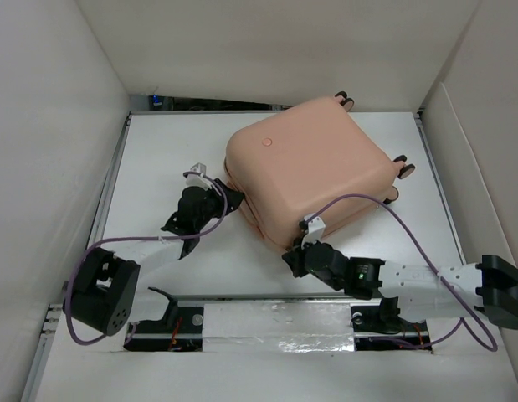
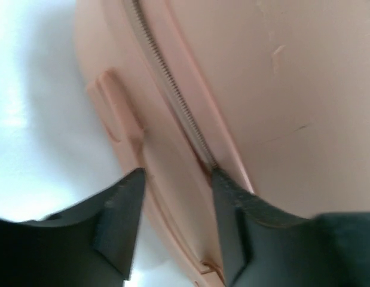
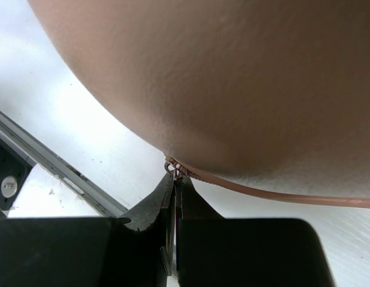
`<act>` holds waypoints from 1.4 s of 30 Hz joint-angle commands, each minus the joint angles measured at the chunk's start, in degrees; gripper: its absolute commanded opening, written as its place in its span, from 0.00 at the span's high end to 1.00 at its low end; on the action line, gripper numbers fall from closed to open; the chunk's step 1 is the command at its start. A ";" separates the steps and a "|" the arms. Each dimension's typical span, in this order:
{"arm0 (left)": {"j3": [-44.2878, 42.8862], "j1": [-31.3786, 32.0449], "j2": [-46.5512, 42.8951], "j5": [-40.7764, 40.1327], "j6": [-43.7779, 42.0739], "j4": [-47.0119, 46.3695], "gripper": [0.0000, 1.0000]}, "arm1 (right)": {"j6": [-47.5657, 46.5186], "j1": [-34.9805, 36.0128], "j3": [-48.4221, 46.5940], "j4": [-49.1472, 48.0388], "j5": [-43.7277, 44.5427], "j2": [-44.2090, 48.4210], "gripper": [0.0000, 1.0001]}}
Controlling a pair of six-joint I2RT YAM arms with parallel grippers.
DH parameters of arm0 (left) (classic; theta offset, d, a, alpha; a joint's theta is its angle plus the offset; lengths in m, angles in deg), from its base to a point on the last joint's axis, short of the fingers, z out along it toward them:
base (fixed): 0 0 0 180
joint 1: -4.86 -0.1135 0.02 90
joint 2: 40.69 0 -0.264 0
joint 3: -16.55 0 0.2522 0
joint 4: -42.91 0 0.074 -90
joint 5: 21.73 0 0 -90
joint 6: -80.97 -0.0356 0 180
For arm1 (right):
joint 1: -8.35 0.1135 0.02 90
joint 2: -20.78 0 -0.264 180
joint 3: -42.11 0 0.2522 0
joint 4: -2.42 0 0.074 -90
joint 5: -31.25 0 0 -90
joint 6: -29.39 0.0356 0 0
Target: Pack the luggage
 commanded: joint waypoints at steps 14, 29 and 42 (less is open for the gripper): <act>1.56 1.29 6.96 0.43 -3.41 -3.82 0.59 | -0.70 0.88 -3.70 -1.21 -1.97 1.86 1.00; 1.49 2.34 5.60 -4.93 -4.64 -1.71 0.57 | -1.40 0.88 -2.73 0.81 -0.38 5.21 1.00; 4.03 2.87 7.31 -2.56 -1.39 -5.93 0.39 | -3.07 -4.13 -0.53 2.39 -2.05 11.44 1.00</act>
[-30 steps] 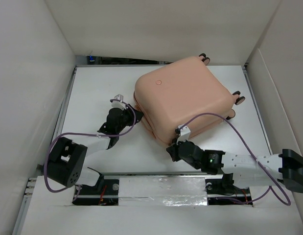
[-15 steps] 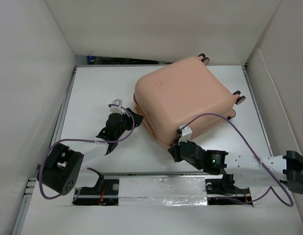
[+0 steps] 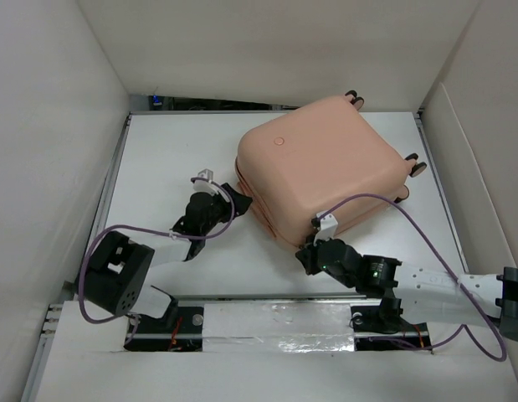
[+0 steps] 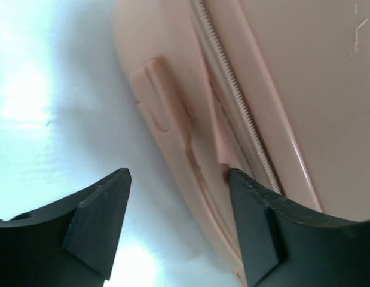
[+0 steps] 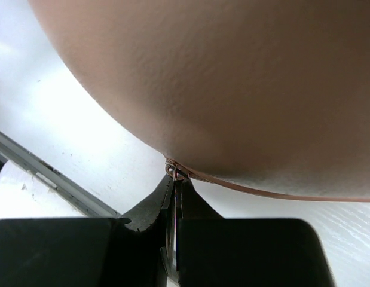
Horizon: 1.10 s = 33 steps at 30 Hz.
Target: Pack the luggage
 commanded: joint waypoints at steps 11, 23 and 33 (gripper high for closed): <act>6.43 0.22 -9.56 -1.81 0.30 5.62 0.52 | -1.24 -0.70 -1.32 -6.04 -3.54 3.97 1.00; 0.90 0.22 -0.78 4.87 -1.11 0.70 0.39 | -0.97 -0.70 -1.50 -6.13 -4.16 2.83 1.00; 8.18 0.22 -8.05 4.25 0.39 -4.05 0.53 | -1.32 -0.70 -1.49 -6.04 -4.07 1.86 1.00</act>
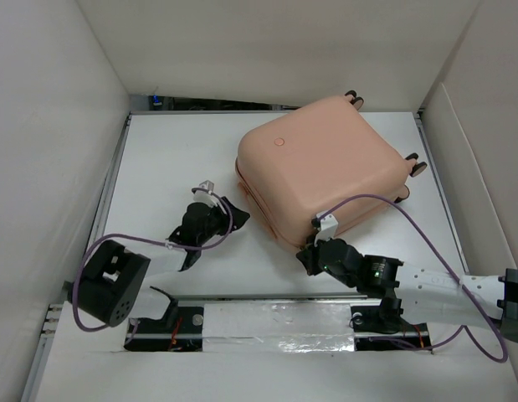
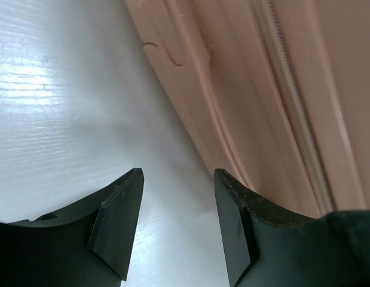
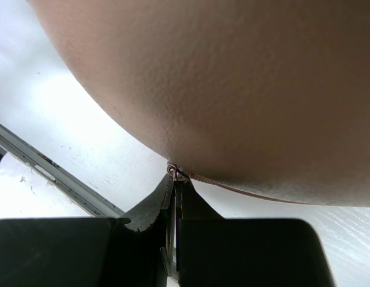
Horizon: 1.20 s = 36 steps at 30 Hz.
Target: Pack the luggage
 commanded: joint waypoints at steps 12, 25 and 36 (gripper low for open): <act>-5.67 0.20 1.30 1.75 -1.21 -0.01 0.50 | 0.08 -0.36 -1.86 -7.07 -1.34 2.33 1.00; -9.72 0.73 8.15 0.35 -1.21 -2.56 0.49 | 0.78 -0.36 -0.11 -6.98 -1.07 3.47 1.00; -12.37 1.34 14.23 -0.62 -0.95 -5.72 1.00 | -2.21 -9.57 2.27 -2.94 -6.34 11.64 1.00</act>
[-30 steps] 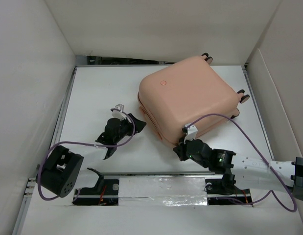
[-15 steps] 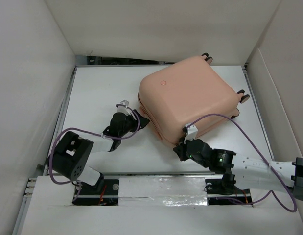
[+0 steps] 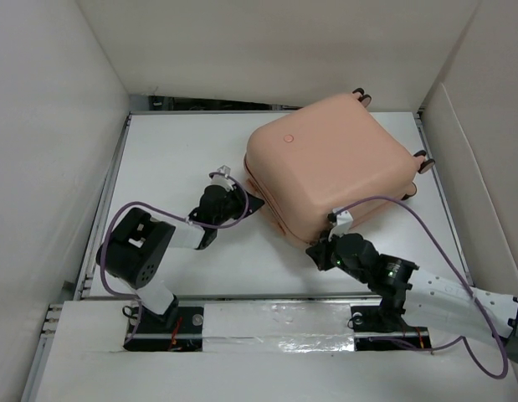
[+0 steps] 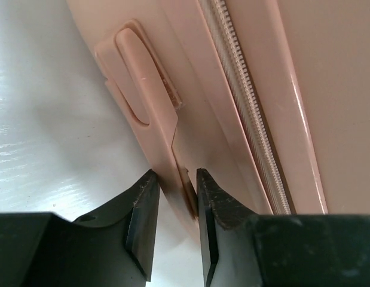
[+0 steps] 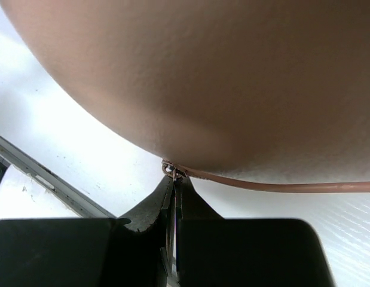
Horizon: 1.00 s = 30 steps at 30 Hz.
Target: Pack the luggage
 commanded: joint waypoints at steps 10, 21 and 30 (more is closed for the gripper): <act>16.87 -0.27 -12.17 -8.48 -5.61 -5.79 1.00 | -10.99 -19.96 -5.64 -6.88 -15.05 0.98 1.00; 23.39 21.23 -23.24 -17.59 2.64 -2.39 1.00 | -19.70 -33.95 -15.92 -7.50 -29.74 -8.16 1.00; 15.58 27.76 -19.83 -24.73 1.70 -3.79 1.00 | -5.83 -12.09 -2.13 -9.45 -27.40 -4.93 1.00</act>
